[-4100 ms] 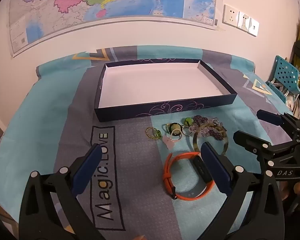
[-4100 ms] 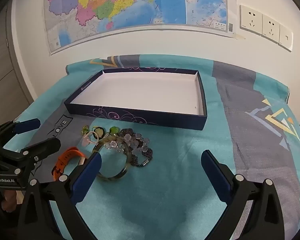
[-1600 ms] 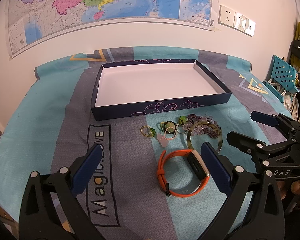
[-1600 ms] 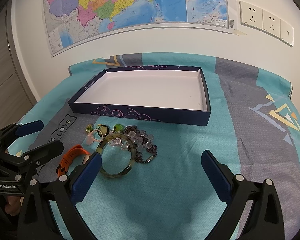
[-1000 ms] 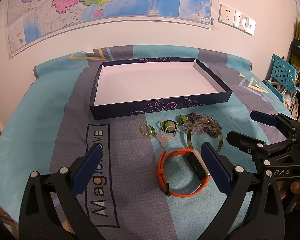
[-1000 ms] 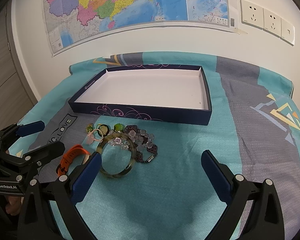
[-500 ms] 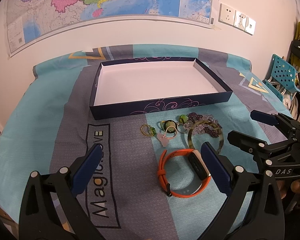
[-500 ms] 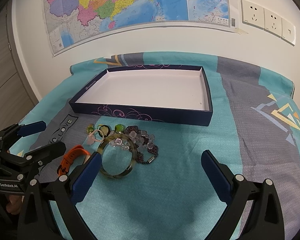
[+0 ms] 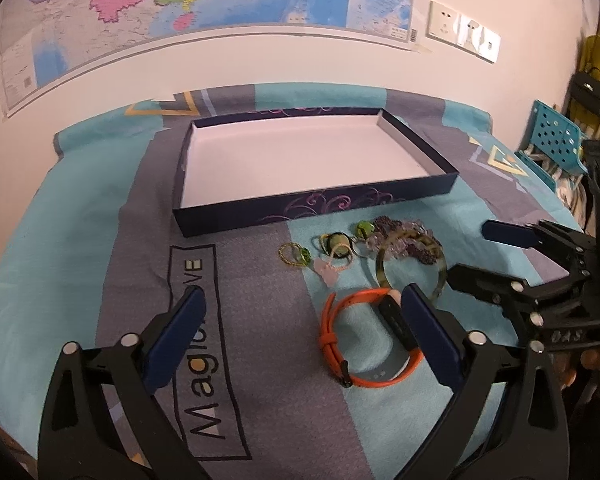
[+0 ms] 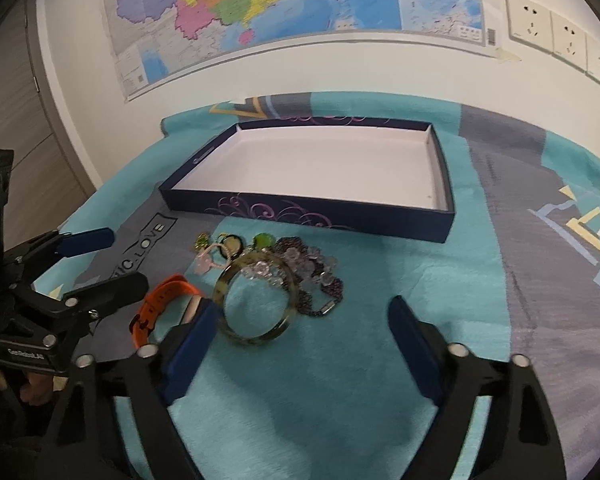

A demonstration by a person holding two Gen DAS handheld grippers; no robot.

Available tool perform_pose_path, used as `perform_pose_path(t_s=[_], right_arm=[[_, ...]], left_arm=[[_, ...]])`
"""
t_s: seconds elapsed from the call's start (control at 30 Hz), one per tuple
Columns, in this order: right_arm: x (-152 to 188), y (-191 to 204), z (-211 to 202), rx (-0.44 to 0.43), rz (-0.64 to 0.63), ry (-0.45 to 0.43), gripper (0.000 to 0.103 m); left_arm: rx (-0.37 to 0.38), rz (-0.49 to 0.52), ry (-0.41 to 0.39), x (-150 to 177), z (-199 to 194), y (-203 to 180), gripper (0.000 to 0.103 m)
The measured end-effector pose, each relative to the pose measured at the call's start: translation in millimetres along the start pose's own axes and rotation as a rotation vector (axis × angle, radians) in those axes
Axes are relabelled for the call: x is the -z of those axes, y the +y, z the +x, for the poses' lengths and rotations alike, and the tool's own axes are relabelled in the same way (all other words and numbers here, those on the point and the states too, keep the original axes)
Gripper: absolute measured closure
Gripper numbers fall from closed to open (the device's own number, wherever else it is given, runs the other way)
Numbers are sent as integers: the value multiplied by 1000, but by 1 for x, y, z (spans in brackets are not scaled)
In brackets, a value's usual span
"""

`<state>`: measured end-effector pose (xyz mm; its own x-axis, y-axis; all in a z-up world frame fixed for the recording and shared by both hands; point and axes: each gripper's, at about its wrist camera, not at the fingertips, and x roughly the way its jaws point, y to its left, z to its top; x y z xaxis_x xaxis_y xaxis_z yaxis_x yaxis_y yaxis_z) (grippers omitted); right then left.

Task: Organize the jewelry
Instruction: 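Grasp the orange smartwatch band with the left gripper while the right gripper grasps the tortoiseshell bangle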

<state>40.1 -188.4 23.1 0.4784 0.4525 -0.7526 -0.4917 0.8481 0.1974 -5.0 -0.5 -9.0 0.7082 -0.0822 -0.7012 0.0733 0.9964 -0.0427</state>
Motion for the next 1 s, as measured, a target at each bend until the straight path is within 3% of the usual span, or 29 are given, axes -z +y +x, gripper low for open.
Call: perform_pose_path(t_s=[0.23, 0.67, 0.73, 0.9, 1.0], right_arm=[[1, 2, 7, -80, 12, 39, 64], [3, -2, 19, -109, 46, 92, 85], [2, -4, 20, -105, 51, 91, 88], [1, -9, 20, -100, 56, 86, 93], [1, -8, 19, -93, 46, 83, 95]], left_arm=[[53, 36, 54, 7, 11, -2, 29], [115, 66, 111, 11, 31, -2, 56], [108, 75, 110, 11, 32, -2, 63], [124, 82, 116, 11, 32, -3, 92], [118, 84, 113, 12, 30, -5, 93]])
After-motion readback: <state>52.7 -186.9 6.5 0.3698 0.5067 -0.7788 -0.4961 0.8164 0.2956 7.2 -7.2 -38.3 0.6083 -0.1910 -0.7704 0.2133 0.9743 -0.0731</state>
